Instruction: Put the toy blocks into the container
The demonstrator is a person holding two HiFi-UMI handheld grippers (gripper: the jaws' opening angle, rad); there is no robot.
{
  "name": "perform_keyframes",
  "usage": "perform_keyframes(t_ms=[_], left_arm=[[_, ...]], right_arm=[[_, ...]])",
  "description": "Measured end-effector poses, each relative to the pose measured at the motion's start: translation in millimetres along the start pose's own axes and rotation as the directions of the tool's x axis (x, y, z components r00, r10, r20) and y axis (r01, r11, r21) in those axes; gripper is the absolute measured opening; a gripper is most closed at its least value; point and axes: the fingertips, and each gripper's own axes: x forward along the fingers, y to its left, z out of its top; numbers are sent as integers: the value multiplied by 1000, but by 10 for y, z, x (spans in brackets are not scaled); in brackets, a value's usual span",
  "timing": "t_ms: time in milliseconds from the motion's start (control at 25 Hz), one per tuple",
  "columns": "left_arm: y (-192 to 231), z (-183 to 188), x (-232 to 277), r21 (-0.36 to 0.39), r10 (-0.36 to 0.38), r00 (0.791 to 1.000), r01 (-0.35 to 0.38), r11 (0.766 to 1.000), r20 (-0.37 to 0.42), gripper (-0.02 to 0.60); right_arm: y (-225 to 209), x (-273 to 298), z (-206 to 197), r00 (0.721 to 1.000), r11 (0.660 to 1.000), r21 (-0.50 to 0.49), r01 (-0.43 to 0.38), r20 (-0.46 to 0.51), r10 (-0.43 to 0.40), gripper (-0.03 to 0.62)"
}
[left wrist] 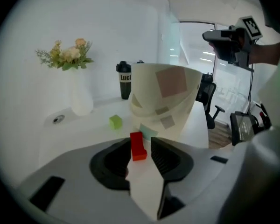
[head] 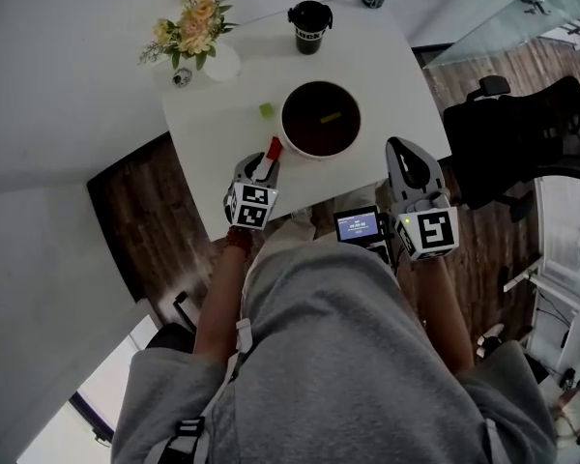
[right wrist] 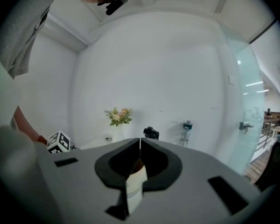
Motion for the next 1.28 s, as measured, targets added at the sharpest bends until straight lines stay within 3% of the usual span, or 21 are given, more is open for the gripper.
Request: perform_keyframes(t_ms=[560,640,760,840,920,1080,1280], left_arm=[[8,-215,292,-67,18,998,-22,998,-58,137],[29,-200,281,-66,26,998,-30,997,-59,119],[73,-200,241,-79,47,997,-52,996,-57,44],[77,-209,226,-78,49,997,-53,996,-54,37],[66,-192,216,-68,44,998,-47,997,-43,63],[72,-168,231,-48,64,997,-65,997,-37,216],[47,-241,326,-61,57,996,-61,996,-74,219]], right_arm=[[61,-33,-80,1000,1000,-4,-3,-26,3,7],[65,-27,-81,1000,1000,-5,-5,-27,5,8],[64,-12,-92,1000,1000,-3,-7,-27,7,8],[72,7,-99,1000,1000,-1,-10,-27,10,7],[88,25,-99,1000,1000,-1,-14,-27,14,6],[102,32,-96,1000,1000,-2,-14,-28,14,7],[73,6,-114,999,1000,-4,-4,-36,4,6]])
